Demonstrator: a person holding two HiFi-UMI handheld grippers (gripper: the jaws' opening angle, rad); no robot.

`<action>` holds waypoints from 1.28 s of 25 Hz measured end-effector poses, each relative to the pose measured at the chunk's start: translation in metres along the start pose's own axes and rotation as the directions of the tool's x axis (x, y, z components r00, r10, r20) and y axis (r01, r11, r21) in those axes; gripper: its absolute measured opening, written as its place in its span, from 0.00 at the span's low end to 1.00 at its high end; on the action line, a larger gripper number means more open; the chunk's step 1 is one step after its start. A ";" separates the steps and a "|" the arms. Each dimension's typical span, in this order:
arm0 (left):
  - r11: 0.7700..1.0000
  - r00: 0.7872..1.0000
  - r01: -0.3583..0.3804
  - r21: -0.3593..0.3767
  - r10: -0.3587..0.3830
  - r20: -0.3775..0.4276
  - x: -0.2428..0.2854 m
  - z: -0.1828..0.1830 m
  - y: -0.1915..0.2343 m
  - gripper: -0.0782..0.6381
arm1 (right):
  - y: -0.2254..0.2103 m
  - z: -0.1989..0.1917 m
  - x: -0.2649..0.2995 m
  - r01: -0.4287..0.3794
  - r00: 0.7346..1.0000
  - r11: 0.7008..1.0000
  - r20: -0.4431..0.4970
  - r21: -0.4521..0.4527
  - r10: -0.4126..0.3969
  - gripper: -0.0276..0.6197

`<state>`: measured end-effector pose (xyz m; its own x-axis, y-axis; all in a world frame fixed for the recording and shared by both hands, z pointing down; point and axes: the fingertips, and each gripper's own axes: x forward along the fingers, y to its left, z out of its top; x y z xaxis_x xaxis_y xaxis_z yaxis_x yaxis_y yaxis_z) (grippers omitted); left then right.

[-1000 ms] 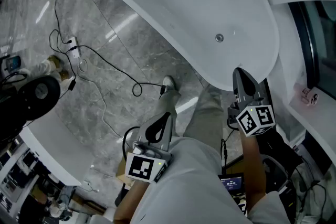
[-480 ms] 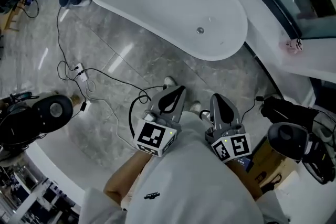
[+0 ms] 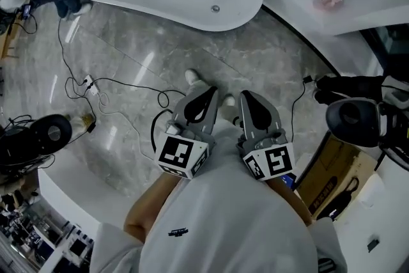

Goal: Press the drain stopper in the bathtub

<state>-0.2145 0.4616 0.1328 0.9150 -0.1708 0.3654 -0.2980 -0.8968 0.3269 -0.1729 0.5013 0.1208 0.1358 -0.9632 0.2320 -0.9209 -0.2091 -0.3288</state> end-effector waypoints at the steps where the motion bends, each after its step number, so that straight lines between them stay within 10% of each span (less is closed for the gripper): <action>1: 1.000 1.000 0.001 0.002 -0.001 0.002 -0.002 -0.003 -0.009 0.11 | 0.000 0.000 -0.004 -0.009 1.000 1.000 0.001 -0.004 0.009 0.04; 15: 1.000 1.000 -0.011 0.008 0.011 -0.001 0.048 -0.002 -0.003 0.11 | -0.054 -0.006 0.032 -0.016 0.999 1.000 -0.033 0.014 0.017 0.05; 32: 0.995 1.000 -0.002 -0.099 0.000 -0.018 0.175 0.113 0.184 0.11 | -0.078 0.070 0.281 -0.080 0.985 0.997 -0.153 -0.019 0.076 0.05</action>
<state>-0.0782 0.2206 0.1589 0.9099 -0.1638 0.3811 -0.3253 -0.8518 0.4106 -0.0370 0.2352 0.1474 0.0081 -0.9392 0.3432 -0.9358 -0.1281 -0.3284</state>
